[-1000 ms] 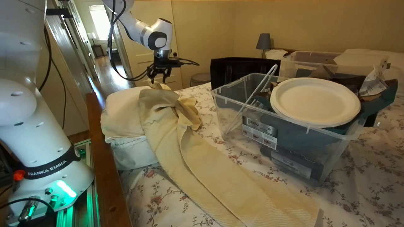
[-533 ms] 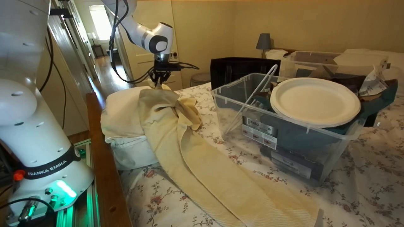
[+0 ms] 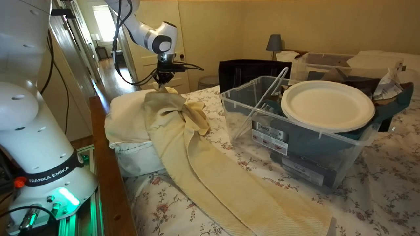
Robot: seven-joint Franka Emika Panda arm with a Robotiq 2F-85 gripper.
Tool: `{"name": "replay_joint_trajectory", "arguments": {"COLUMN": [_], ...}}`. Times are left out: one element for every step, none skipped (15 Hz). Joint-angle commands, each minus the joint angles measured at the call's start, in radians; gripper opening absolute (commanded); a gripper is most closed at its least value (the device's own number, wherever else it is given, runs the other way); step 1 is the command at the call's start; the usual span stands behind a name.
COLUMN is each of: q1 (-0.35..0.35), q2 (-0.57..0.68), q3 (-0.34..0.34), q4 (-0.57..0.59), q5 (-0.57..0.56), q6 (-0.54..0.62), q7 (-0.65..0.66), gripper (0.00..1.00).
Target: Unfold the towel.
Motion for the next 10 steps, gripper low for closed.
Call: {"name": "replay_joint_trajectory", "arguments": {"q1": [-0.042, -0.048, -0.054, -0.06, -0.068, -0.076, -0.085, -0.093, -0.097, -0.102], "q2": [-0.108, -0.141, -0.165, -0.188, -0.206, -0.221, -0.23, -0.236, -0.237, -0.237], "q3": [0.133, 0.173, 0.211, 0.249, 0.284, 0.318, 0.348, 0.372, 0.384, 0.392], "q4": [-0.095, -0.125, -0.143, -0.165, -0.181, -0.199, -0.213, -0.23, -0.24, -0.252], "q5": [0.135, 0.183, 0.226, 0.272, 0.323, 0.38, 0.442, 0.509, 0.571, 0.636], "q6": [0.001, 0.01, 0.01, 0.008, 0.007, 0.004, -0.003, -0.008, -0.017, -0.033], "q7": [-0.152, -0.199, -0.243, -0.293, -0.347, -0.404, -0.466, -0.532, -0.6, -0.669], "gripper": [0.01, 0.01, 0.01, 0.01, 0.01, 0.01, 0.01, 0.01, 0.01, 0.25]}}
